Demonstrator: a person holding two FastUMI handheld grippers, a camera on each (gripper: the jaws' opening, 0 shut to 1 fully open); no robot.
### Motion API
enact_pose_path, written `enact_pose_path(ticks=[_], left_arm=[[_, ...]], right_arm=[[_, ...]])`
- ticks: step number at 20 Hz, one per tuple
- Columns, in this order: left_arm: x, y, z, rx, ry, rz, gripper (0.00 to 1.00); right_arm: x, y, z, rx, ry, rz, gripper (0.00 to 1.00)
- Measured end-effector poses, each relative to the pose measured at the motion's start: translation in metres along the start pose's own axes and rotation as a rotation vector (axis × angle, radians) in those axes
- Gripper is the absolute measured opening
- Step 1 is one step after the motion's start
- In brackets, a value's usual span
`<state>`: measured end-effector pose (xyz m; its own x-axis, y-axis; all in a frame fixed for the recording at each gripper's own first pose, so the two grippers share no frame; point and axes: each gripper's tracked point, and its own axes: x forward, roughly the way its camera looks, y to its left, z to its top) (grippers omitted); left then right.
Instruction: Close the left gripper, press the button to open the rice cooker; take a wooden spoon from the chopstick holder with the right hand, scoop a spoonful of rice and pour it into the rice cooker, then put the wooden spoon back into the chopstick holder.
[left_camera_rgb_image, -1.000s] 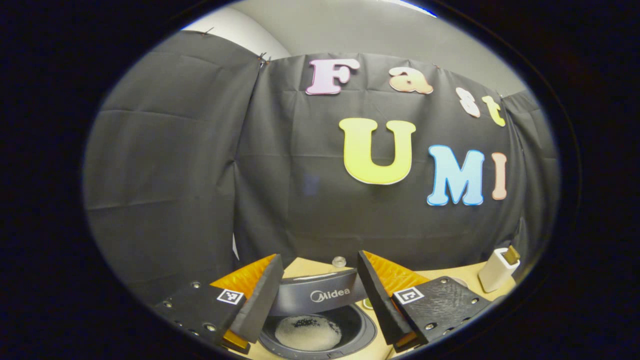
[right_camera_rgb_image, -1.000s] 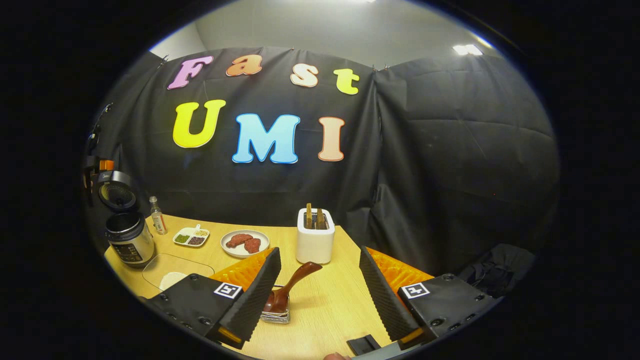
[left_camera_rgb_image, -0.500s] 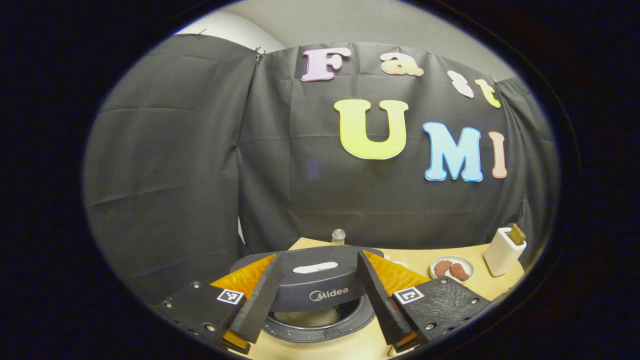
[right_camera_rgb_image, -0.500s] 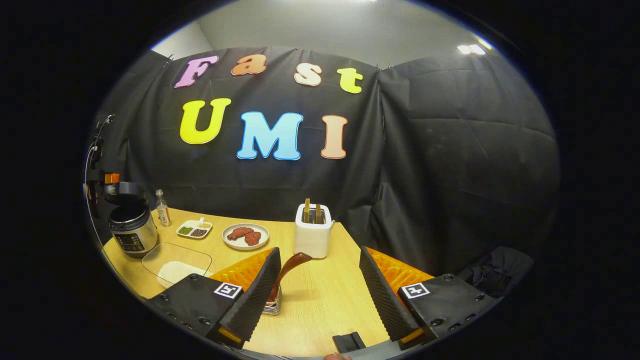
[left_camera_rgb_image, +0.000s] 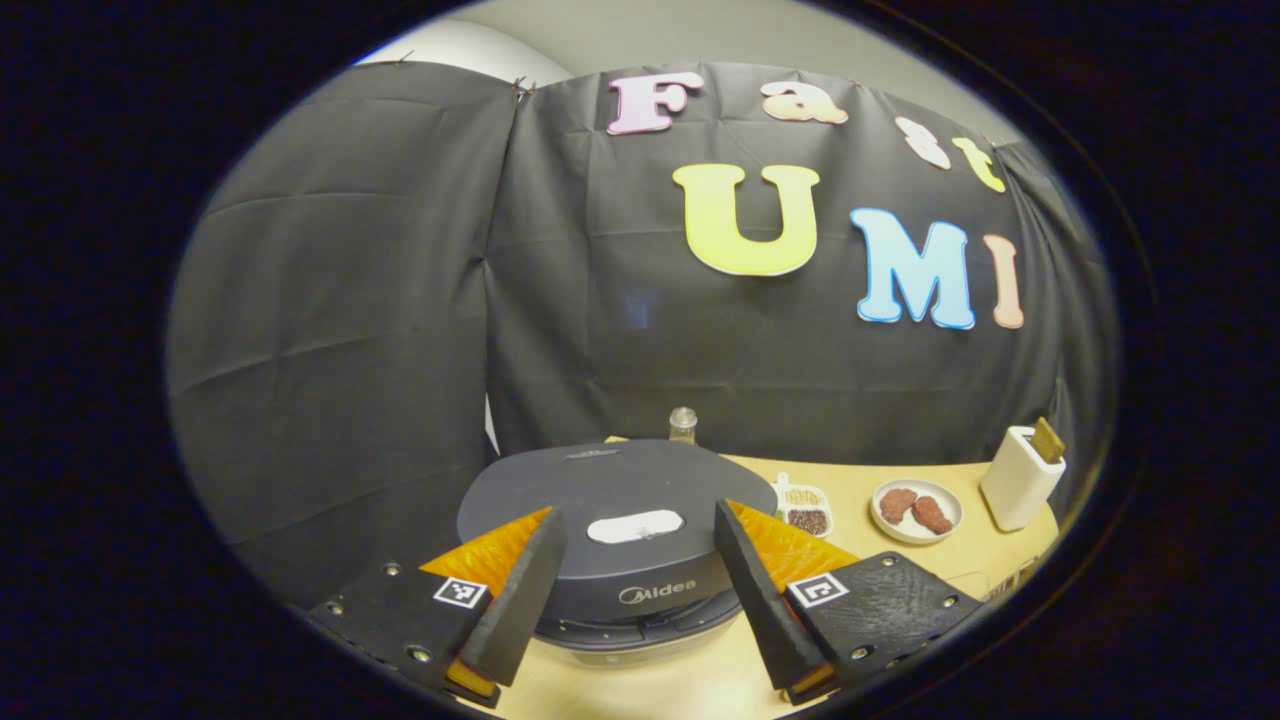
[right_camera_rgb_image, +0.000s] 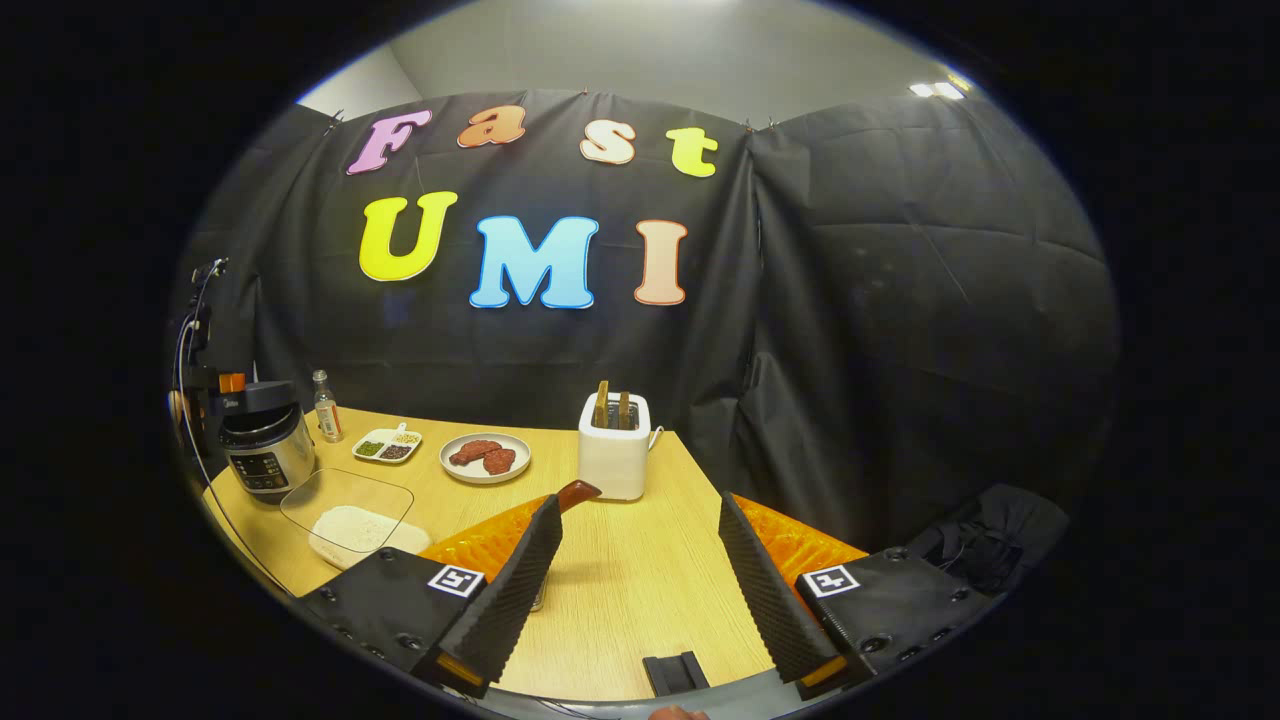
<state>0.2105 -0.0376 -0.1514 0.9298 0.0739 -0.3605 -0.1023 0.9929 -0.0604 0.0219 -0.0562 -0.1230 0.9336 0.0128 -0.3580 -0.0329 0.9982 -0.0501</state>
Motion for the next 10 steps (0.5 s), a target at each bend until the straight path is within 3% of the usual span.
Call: enact_pose_path(ticks=[10], left_arm=[[0.012,-0.006,-0.044,0.032,0.049,0.029,0.94]], right_arm=[[0.001,-0.008,-0.01,0.001,0.021,-0.011,0.97]])
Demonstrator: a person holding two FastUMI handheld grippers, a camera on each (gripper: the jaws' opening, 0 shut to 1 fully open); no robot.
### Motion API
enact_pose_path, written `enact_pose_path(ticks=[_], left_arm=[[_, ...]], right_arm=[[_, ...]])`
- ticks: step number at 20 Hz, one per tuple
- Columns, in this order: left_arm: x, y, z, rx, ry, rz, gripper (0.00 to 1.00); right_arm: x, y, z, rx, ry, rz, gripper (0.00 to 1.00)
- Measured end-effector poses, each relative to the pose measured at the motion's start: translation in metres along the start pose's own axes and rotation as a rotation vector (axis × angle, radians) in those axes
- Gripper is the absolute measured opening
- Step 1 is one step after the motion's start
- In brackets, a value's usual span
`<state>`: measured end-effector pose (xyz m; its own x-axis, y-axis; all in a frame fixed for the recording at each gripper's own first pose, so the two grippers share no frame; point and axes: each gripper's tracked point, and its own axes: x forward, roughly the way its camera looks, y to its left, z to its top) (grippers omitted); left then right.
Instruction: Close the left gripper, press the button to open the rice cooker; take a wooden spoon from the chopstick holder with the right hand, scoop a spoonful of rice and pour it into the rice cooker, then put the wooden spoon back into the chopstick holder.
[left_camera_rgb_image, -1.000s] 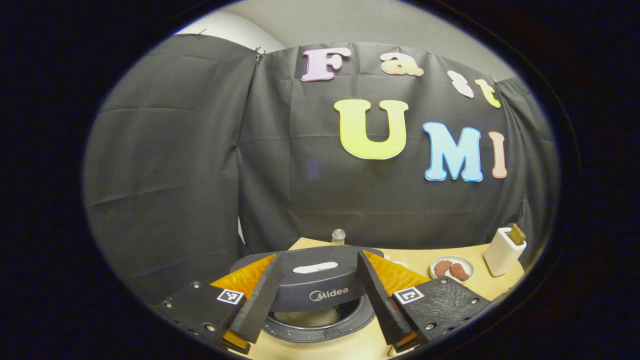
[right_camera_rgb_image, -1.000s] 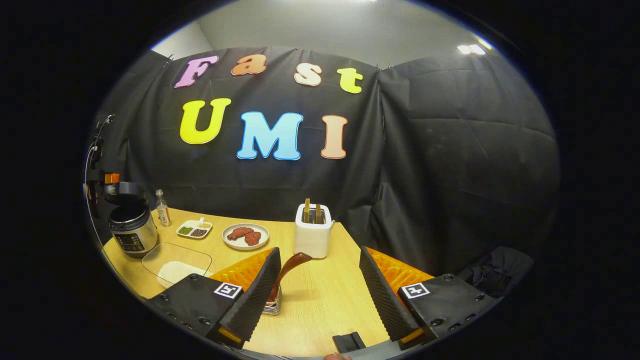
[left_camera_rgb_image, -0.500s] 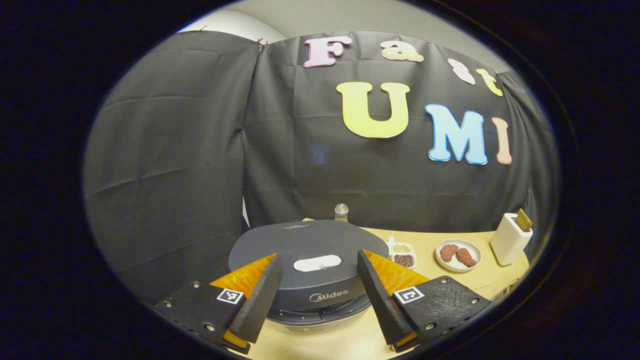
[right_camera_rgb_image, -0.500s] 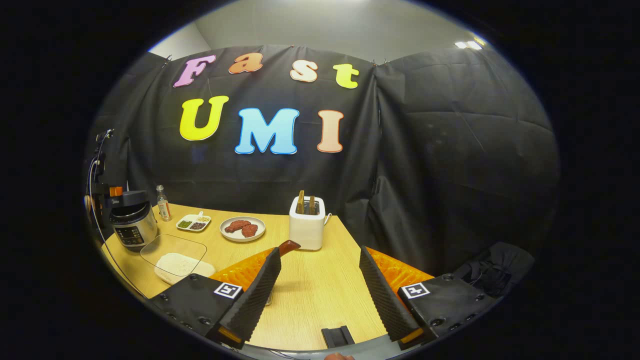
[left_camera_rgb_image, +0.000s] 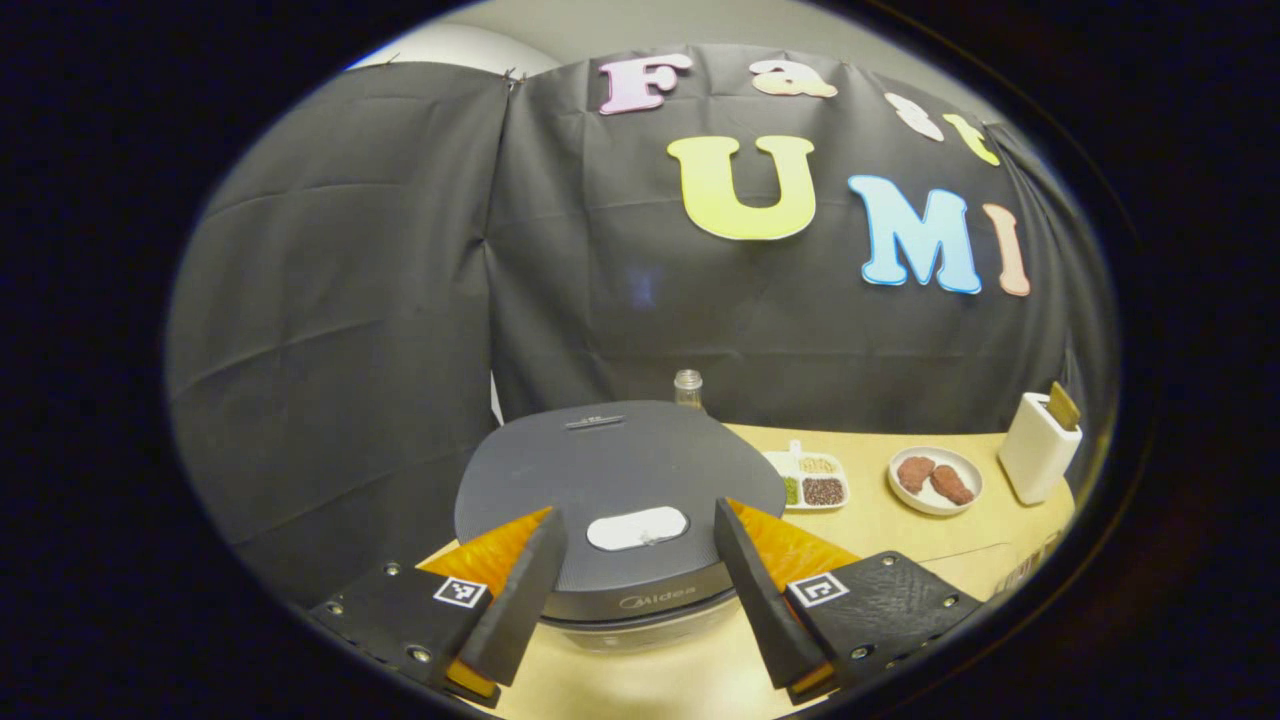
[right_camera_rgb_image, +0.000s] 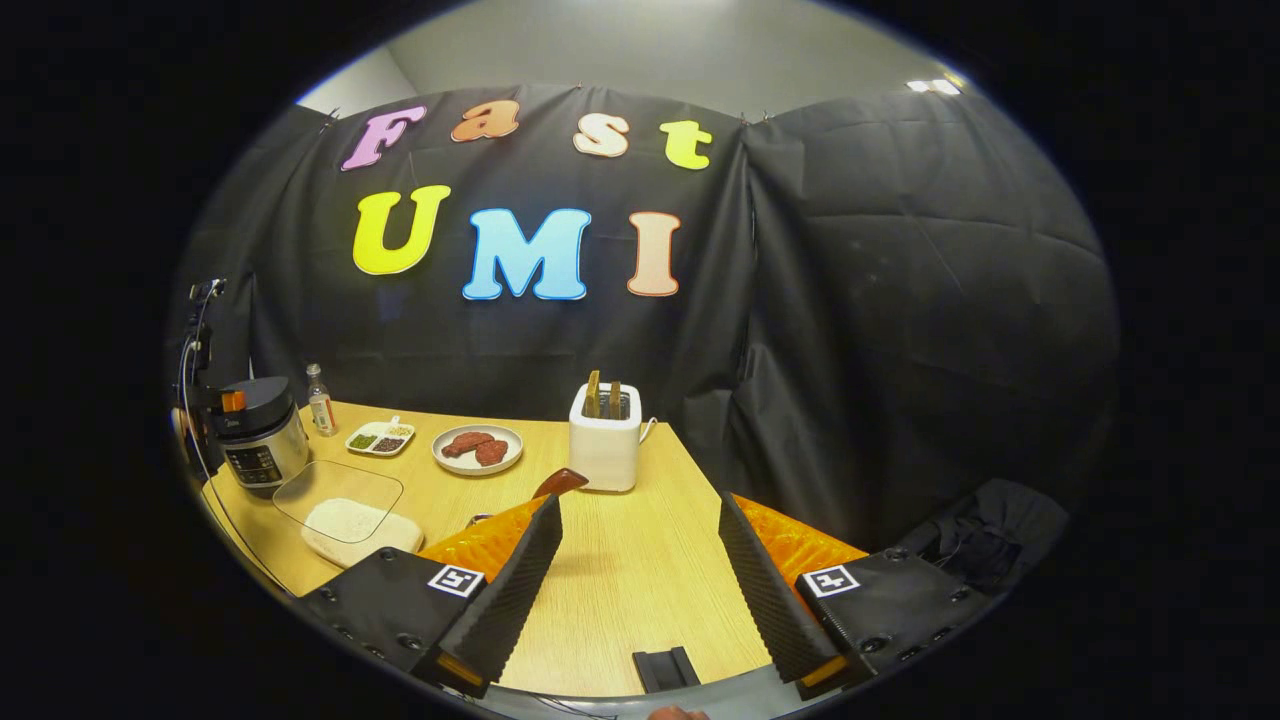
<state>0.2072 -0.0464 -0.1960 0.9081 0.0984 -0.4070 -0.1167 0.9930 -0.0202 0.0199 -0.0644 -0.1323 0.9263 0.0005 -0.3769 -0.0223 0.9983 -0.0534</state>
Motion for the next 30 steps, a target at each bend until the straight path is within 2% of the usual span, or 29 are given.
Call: enact_pose_path(ticks=[3,5,7,8,9,11,13,19,20,24,30], left_arm=[[-0.002,0.001,0.0,0.004,-0.028,0.016,0.92],[0.0,0.002,-0.003,-0.003,-0.037,0.021,0.96],[0.002,0.0,-0.016,-0.009,0.004,0.021,0.95],[0.003,-0.001,-0.008,0.007,-0.041,0.019,0.96],[0.005,-0.001,-0.011,0.021,-0.01,0.017,0.95],[0.0,0.001,0.001,-0.008,-0.029,0.011,0.94],[-0.017,0.005,0.017,-0.035,-0.087,0.014,0.92],[-0.148,0.0,0.085,0.01,-0.29,-0.072,0.89],[-0.168,0.001,0.092,0.012,-0.311,-0.088,0.9],[-0.23,0.009,0.118,0.023,-0.391,-0.146,0.89],[-0.293,0.041,0.123,-0.016,-0.43,-0.167,0.89]], right_arm=[[0.0,0.002,0.001,-0.004,0.0,0.003,1.0],[0.0,0.003,0.002,-0.007,-0.003,0.006,0.97],[0.0,0.007,0.003,0.003,-0.009,0.016,1.0],[0.001,0.01,0.004,0.012,-0.012,0.025,0.97],[0.0,0.012,0.005,0.02,-0.017,0.036,0.99],[-0.002,0.021,0.011,0.038,-0.033,0.073,0.97],[-0.002,0.031,0.021,0.037,-0.058,0.116,0.99],[-0.007,0.066,0.063,0.041,-0.157,0.222,0.97],[-0.009,0.073,0.069,0.05,-0.173,0.233,0.99],[-0.02,0.098,0.085,0.071,-0.218,0.253,0.97],[-0.05,0.118,0.095,0.11,-0.261,0.235,0.99]])
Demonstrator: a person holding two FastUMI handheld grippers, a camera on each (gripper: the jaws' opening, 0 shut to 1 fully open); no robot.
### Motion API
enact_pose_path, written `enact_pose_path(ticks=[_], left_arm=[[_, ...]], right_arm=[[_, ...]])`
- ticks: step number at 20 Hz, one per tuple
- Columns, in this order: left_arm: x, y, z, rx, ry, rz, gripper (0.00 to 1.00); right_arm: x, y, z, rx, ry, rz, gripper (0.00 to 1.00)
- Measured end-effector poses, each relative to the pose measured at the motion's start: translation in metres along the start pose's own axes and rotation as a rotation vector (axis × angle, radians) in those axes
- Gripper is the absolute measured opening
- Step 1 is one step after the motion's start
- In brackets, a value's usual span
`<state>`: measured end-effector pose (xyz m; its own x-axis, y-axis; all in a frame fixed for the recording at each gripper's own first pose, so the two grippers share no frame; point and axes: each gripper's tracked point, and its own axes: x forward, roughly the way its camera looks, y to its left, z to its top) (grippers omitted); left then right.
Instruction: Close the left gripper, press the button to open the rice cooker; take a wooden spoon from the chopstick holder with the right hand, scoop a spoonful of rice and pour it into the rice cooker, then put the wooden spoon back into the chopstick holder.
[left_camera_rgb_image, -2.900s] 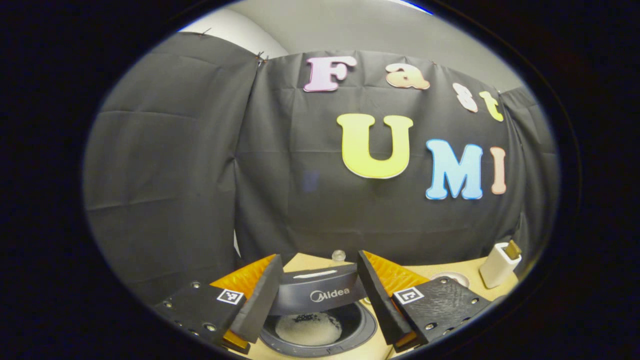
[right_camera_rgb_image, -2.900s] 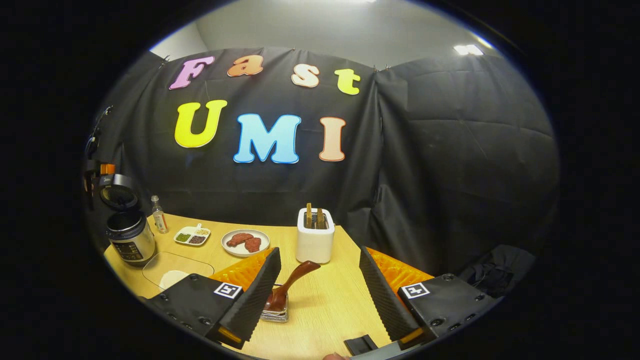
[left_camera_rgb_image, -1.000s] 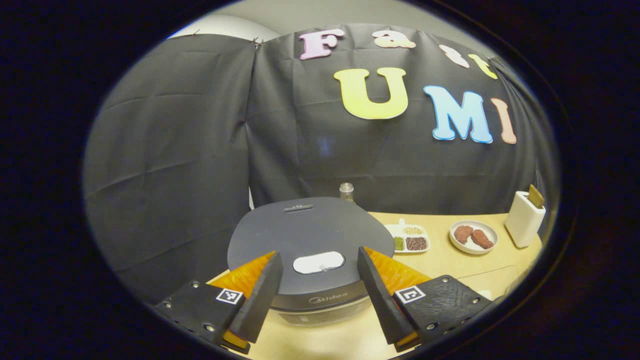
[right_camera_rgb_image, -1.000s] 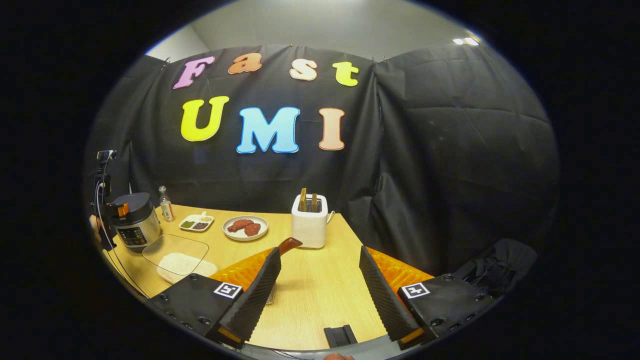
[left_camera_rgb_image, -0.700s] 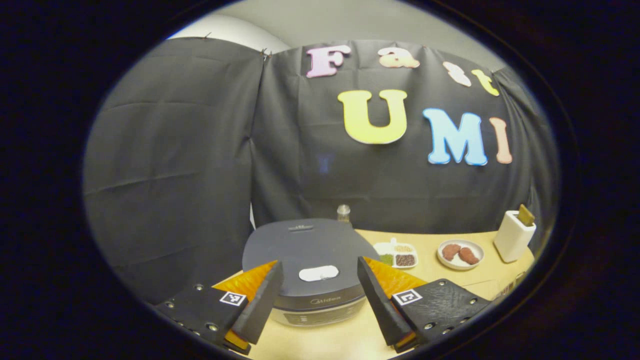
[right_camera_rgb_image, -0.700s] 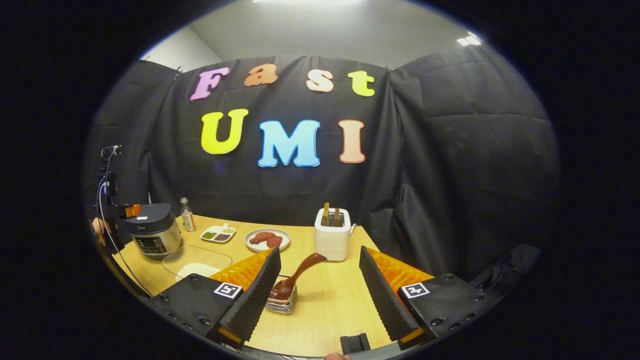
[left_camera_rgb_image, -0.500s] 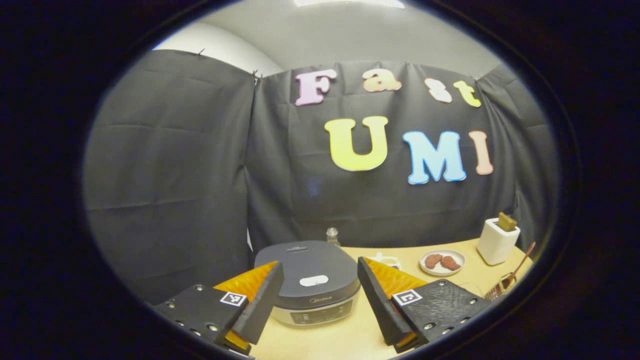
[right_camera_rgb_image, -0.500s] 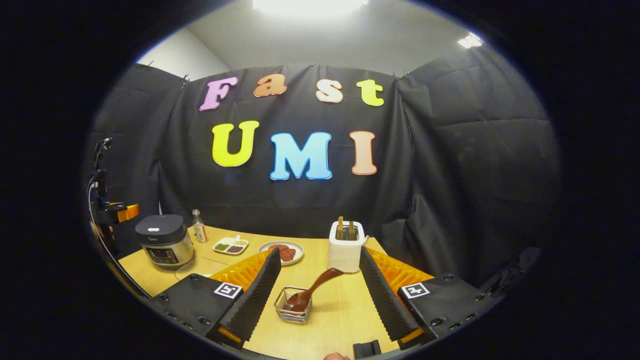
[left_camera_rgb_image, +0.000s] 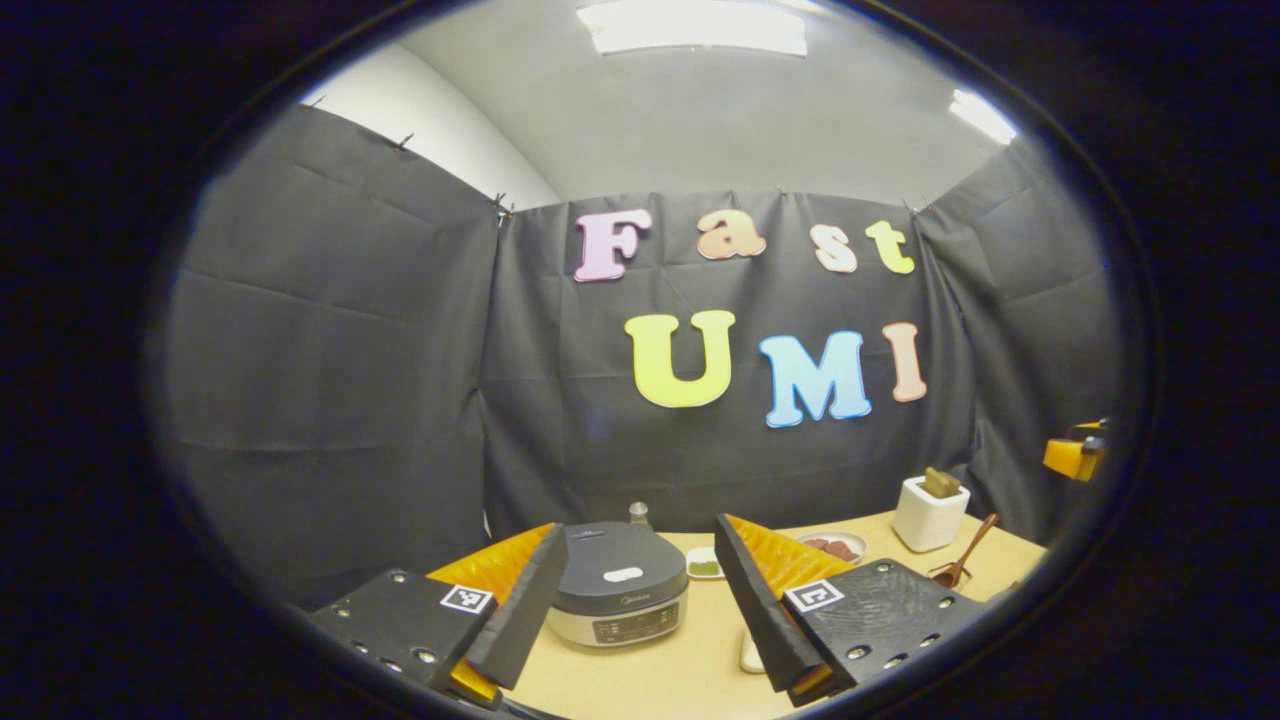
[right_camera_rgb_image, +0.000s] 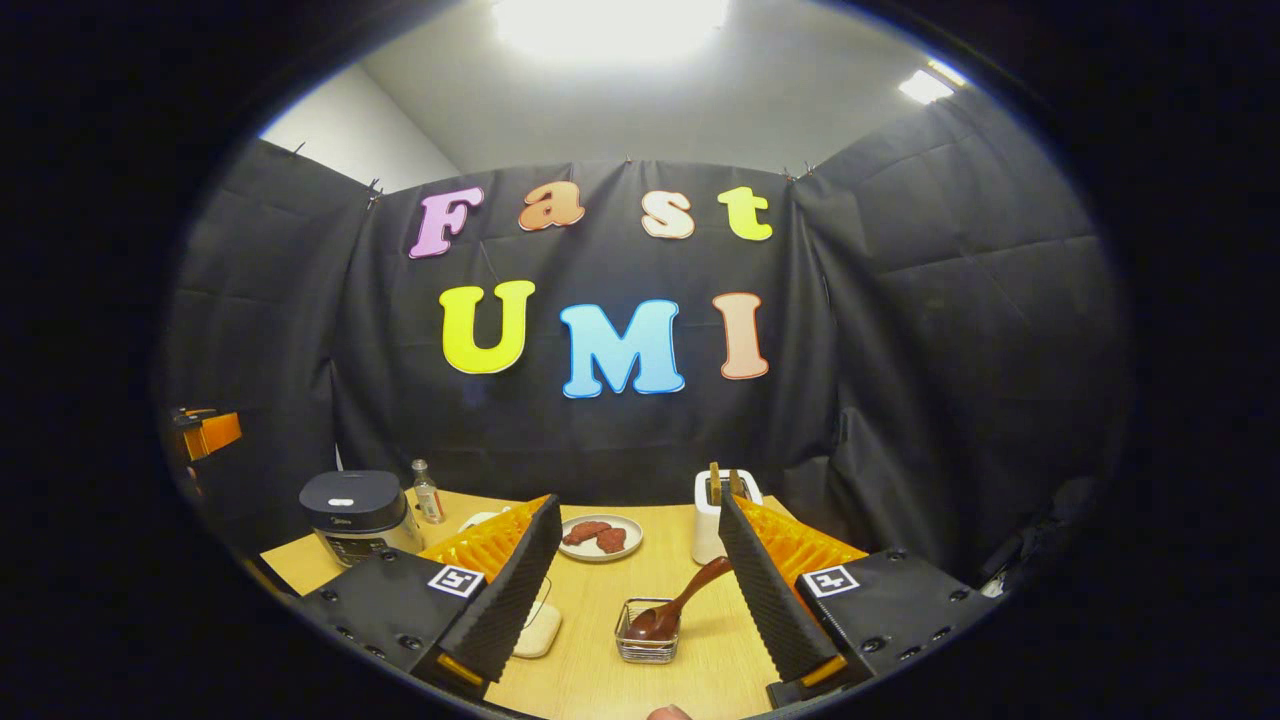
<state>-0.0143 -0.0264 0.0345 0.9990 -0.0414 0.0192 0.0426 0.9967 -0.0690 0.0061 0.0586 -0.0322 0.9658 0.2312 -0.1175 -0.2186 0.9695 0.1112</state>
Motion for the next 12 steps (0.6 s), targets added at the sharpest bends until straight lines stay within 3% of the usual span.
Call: enact_pose_path(ticks=[5,12], left_arm=[[-0.027,0.02,0.004,0.021,-0.014,0.021,0.89],[-0.039,0.037,0.005,0.01,-0.016,0.032,0.89]], right_arm=[[-0.01,0.005,0.022,0.017,-0.078,-0.029,0.99],[-0.016,0.015,0.026,0.03,-0.083,-0.022,0.97]])
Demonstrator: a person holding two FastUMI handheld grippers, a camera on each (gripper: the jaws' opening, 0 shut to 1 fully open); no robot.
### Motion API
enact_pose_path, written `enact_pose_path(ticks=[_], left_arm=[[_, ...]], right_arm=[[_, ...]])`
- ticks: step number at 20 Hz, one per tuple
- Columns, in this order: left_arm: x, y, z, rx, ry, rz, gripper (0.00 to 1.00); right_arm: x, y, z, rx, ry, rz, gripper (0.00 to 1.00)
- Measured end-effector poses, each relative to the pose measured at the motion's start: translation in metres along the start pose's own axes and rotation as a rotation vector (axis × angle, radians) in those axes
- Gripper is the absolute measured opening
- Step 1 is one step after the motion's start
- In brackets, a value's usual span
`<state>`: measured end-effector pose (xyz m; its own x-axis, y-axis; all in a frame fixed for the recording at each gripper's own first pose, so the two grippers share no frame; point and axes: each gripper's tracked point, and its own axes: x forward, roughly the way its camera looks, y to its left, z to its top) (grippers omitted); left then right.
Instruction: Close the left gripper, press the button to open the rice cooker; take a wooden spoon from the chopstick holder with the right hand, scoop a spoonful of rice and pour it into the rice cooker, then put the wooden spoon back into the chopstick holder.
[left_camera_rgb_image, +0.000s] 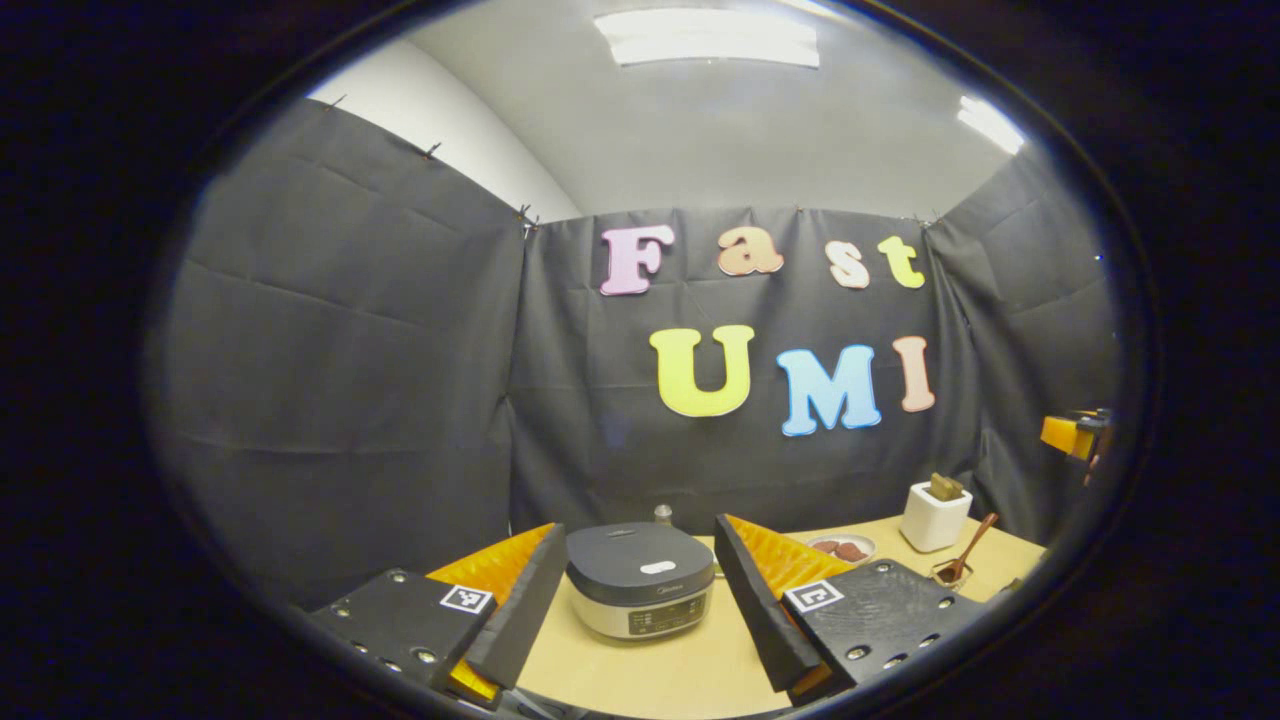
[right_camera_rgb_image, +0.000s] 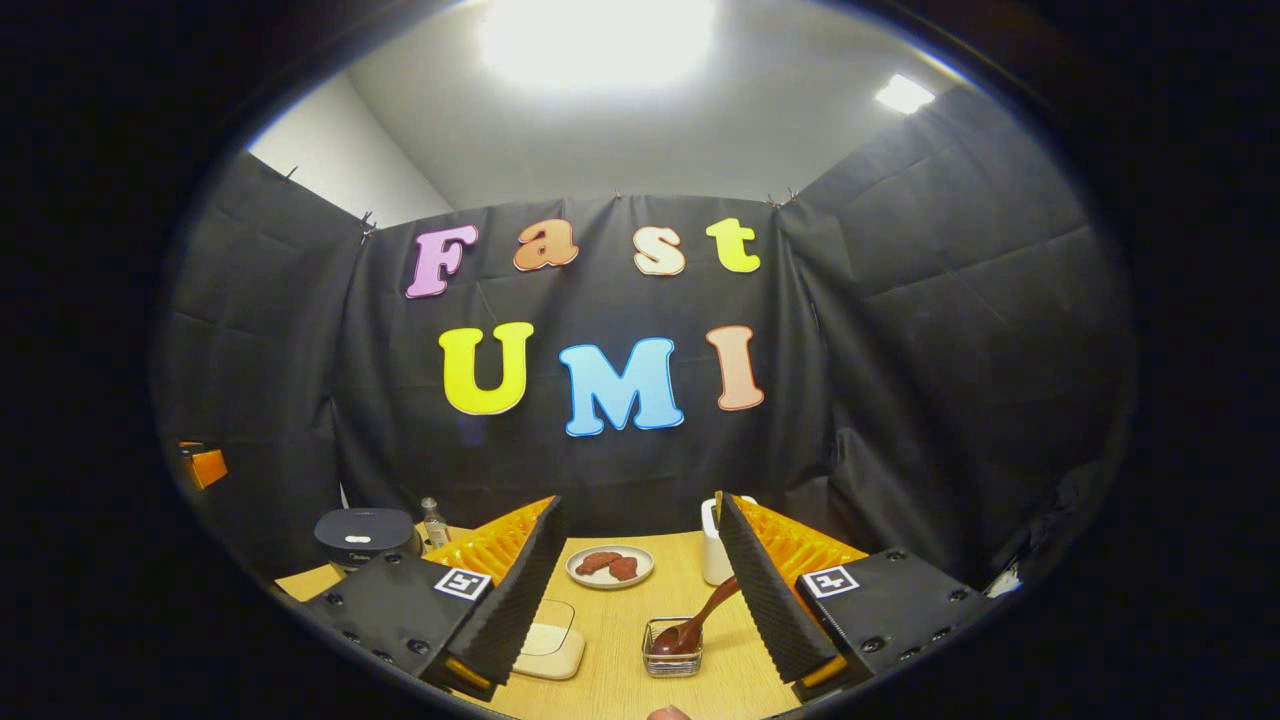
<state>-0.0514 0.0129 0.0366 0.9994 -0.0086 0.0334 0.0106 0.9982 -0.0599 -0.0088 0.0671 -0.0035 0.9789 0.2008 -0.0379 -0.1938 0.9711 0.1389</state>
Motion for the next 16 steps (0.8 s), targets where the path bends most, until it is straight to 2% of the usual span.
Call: enact_pose_path(ticks=[13,14,15,16], left_arm=[[-0.0012,-0.0012,0.0017,0.005,-0.007,-0.017,0.89],[-0.0009,0.0003,0.0031,0.008,-0.01,-0.015,0.89],[-0.0008,0.0015,0.0037,0.008,-0.011,-0.015,0.89],[0.0,0.0024,0.0032,0.006,-0.011,-0.013,0.89]], right_arm=[[-0.0062,-0.001,0.0007,-0.026,-0.002,-0.013,0.97],[-0.0072,-0.001,0.002,-0.028,-0.003,-0.015,0.92],[-0.0072,-0.0006,0.0016,-0.028,-0.005,-0.015,0.97],[-0.0081,-0.0005,0.002,-0.031,-0.007,-0.017,0.92]])
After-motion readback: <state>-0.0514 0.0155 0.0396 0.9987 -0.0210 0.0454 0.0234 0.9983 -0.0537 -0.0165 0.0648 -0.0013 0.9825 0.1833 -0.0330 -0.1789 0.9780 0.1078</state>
